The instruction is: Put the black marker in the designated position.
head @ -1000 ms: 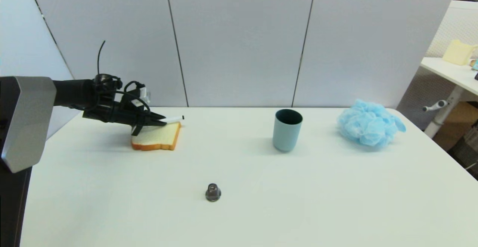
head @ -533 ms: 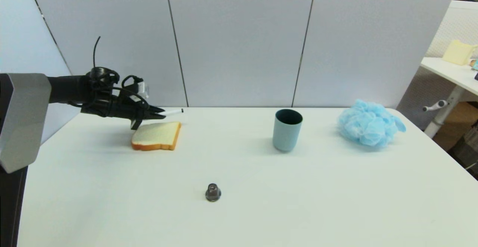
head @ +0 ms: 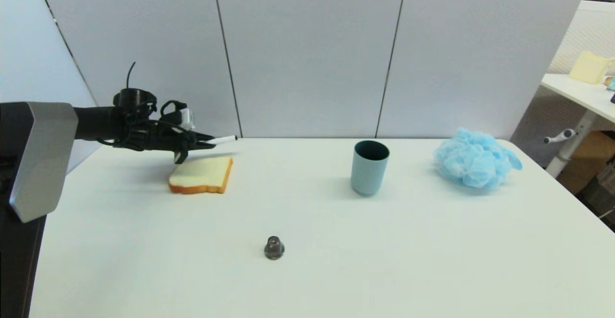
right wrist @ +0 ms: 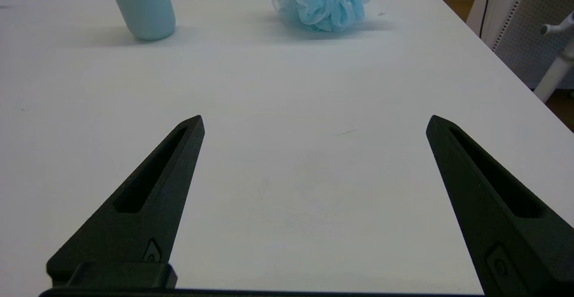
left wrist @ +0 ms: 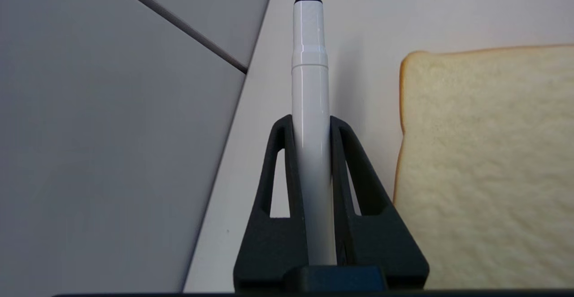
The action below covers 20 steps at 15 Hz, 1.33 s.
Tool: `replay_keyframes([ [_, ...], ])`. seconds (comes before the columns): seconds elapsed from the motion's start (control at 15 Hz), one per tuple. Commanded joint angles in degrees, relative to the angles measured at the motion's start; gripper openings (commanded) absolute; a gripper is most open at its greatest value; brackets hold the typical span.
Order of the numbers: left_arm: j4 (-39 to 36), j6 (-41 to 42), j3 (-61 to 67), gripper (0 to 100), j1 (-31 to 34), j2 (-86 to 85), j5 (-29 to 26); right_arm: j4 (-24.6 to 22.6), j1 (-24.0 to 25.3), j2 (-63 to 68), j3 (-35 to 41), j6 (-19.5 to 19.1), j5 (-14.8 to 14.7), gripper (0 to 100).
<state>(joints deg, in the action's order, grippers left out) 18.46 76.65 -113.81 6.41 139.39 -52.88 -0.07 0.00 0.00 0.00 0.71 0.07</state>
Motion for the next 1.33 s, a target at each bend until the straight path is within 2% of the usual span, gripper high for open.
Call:
replay_keyframes([
  [0.07, 0.09, 0.6, -0.01, 0, 0.0, 2.29, -0.2, -0.01, 0.0, 0.0, 0.0, 0.0, 0.01, 100],
  [0.33, -0.7, 0.51, -0.01, 0, 0.0, 2.12, -0.03, -0.01, 0.0, 0.0, 0.0, 0.0, 0.01, 100],
  [0.4, -0.88, 0.43, -0.01, 100, 0.0, 2.12, -0.03, -0.01, 0.0, 0.0, 0.0, 0.0, 0.01, 100],
  [0.93, 0.79, 0.07, -0.01, 100, 0.18, -4.56, 0.06, -0.01, 0.0, 0.0, 0.0, 0.0, 0.01, 100],
  [1.13, 6.86, -0.54, 0.08, 100, 1.5, -12.74, 0.15, -0.01, 0.0, 0.0, -0.09, 0.0, 0.01, 100],
  [1.33, 18.46, -0.45, 5.35, 100, 1.85, -26.1, 0.15, -0.01, 0.0, 0.0, 0.0, 0.0, 0.01, 100],
])
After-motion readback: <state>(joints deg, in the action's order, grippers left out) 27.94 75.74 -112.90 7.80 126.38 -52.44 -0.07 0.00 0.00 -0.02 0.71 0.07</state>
